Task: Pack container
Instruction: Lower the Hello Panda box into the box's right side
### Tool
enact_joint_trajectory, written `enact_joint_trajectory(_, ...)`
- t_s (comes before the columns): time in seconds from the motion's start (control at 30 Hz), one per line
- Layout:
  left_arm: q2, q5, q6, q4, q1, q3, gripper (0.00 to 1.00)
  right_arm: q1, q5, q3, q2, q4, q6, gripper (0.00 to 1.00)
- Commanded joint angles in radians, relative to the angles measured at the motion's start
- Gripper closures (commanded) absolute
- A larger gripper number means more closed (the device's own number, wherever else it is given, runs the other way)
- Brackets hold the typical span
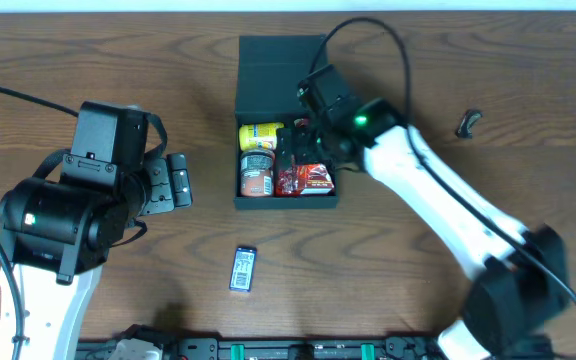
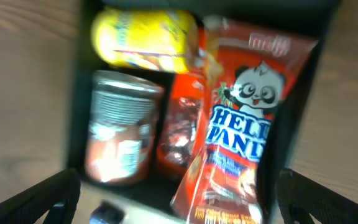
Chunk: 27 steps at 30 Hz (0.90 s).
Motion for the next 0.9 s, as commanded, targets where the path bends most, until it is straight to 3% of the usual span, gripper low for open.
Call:
enact_joint_trajectory(0.0, -0.005, -0.018, 0.007, -0.006, -0.003, -0.002, 0.05, 0.01, -0.013, 0.029, -0.11, -0.034, -0.084, 0.01)
enact_joint_trajectory(0.27, -0.005, -0.018, 0.007, -0.011, -0.003, -0.002, 0.05, -0.034, -0.405, -0.03, -0.195, -0.108, -0.25, 0.01)
enact_joint_trajectory(0.37, -0.005, -0.018, 0.008, -0.019, -0.003, -0.002, 0.05, -0.1, -0.771, -0.128, -0.195, -0.019, -0.394, 0.01)
enact_joint_trajectory(0.57, -0.005, -0.018, 0.023, -0.031, -0.003, -0.002, 0.05, -0.222, -1.009, -0.343, -0.195, 0.177, -0.45, 0.01)
enact_joint_trajectory(0.67, -0.005, -0.018, 0.022, -0.029, -0.002, -0.002, 0.05, -0.25, -1.094, -0.445, -0.194, 0.308, -0.446, 0.01)
enact_joint_trajectory(0.87, -0.005, -0.009, 0.021, -0.019, -0.003, -0.002, 0.05, -0.257, -1.098, -0.592, -0.175, 0.679, -0.233, 0.01)
